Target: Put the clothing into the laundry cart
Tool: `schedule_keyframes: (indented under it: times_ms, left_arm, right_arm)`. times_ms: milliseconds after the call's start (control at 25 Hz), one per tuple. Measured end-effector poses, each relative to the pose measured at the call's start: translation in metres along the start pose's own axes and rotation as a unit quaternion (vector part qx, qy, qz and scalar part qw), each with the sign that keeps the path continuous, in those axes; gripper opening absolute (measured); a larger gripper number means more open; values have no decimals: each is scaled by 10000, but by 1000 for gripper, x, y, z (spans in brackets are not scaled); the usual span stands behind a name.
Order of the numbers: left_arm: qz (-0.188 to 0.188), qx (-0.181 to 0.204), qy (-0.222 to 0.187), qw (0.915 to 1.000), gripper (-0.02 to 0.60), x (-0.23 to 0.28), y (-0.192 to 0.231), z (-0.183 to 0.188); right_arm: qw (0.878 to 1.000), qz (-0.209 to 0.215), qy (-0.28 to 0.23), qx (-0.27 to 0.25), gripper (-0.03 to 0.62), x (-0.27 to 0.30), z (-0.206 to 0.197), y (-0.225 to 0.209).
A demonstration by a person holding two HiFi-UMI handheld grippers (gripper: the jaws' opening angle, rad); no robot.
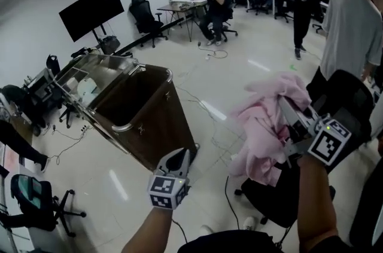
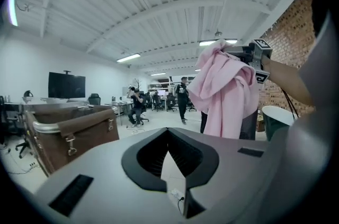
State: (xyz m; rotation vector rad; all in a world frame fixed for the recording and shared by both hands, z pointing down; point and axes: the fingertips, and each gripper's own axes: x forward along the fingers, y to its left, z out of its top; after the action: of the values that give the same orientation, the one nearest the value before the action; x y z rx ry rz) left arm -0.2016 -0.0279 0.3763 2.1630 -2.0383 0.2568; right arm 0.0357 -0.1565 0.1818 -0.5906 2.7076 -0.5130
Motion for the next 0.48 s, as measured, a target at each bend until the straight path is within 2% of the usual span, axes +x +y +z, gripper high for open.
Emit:
schedule_keyframes:
  times_ms: [80,240,480]
  left_arm:
    - [256,-29,-19,9997,0,-23,27,-3]
    - [818,-124,-109,9965,0,-67,81,-1]
    - [1380,-111,-457,9893,0,-117,147,23]
  right_arm:
    - [9995,293,8,109,117,24,-1,18]
    - [9982,563,55,-200,117,71,4,58]
    - [9947,1010,-163,6,117,136,1,111]
